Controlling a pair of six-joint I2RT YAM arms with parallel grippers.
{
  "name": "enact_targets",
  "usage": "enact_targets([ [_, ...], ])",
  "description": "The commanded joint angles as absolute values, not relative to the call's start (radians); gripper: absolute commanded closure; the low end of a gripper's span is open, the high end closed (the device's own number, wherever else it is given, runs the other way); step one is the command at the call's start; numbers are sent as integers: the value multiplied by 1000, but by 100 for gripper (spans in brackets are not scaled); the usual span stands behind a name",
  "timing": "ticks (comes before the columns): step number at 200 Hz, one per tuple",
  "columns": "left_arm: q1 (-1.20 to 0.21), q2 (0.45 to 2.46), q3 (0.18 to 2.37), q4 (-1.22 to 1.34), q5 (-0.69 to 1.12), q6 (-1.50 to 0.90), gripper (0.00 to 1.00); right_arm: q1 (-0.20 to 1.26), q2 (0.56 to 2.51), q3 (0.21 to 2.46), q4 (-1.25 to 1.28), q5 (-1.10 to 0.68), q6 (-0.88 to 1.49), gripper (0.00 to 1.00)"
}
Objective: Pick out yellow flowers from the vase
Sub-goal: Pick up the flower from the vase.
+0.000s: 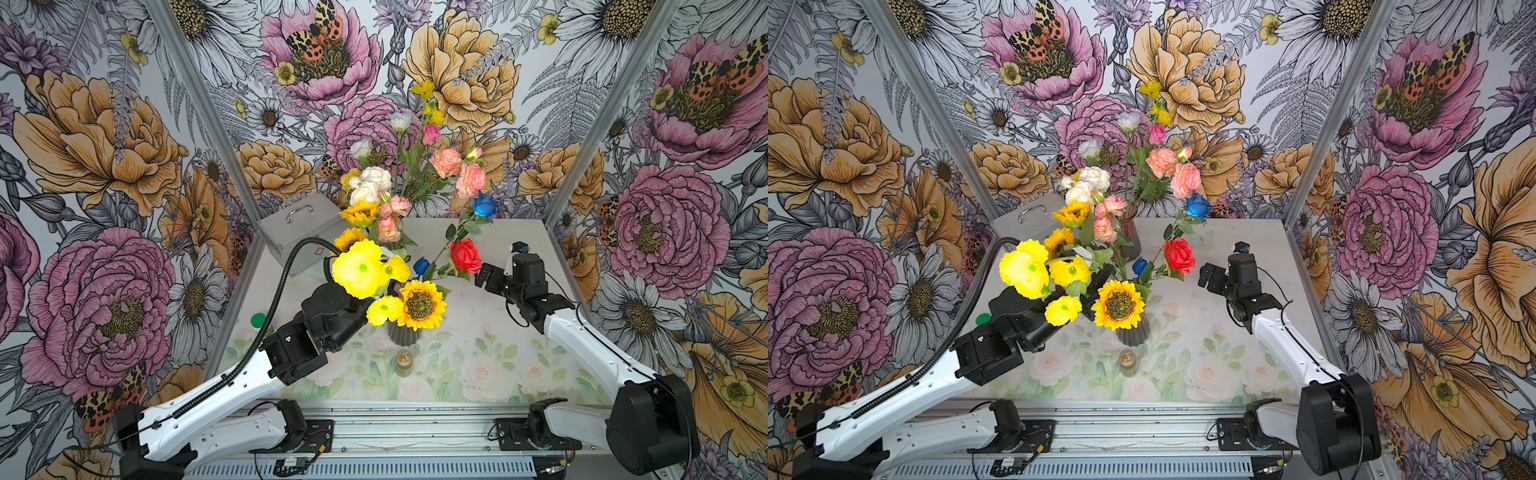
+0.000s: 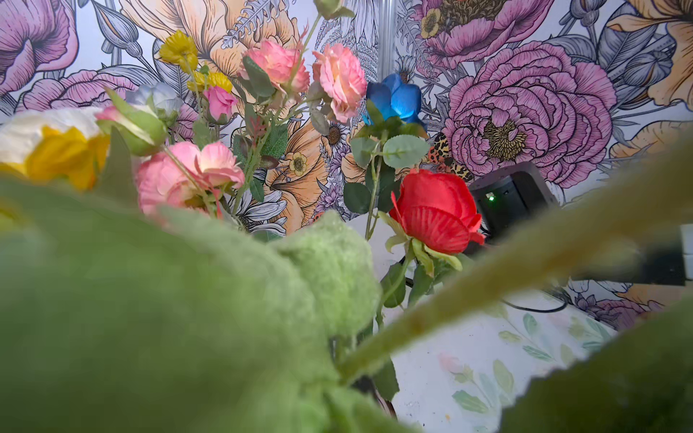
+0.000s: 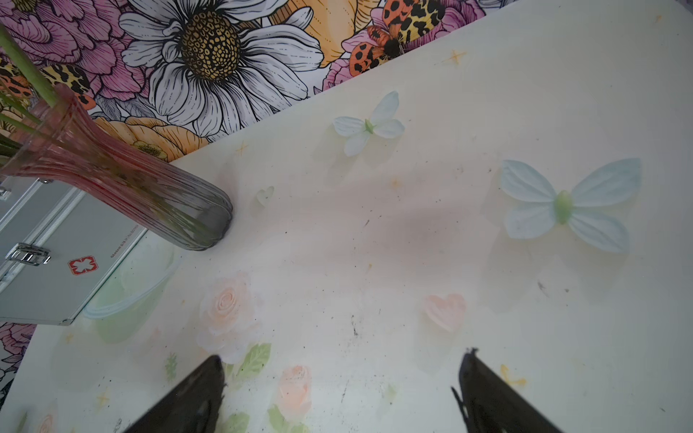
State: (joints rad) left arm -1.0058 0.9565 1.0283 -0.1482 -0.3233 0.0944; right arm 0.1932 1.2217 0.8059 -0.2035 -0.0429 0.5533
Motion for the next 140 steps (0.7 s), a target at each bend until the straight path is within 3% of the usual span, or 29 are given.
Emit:
enact_targets([
  [1, -998, 986, 1134, -248, -334, 71, 100, 204, 1174, 813, -204, -52, 551, 2],
  [84, -901, 1065, 1480, -482, -216, -18, 100, 207, 1149, 813, -204, -45, 544, 2],
  [140, -745, 1099, 1635, -559, 9, -142, 100, 208, 1138, 810, -205, -42, 544, 2],
])
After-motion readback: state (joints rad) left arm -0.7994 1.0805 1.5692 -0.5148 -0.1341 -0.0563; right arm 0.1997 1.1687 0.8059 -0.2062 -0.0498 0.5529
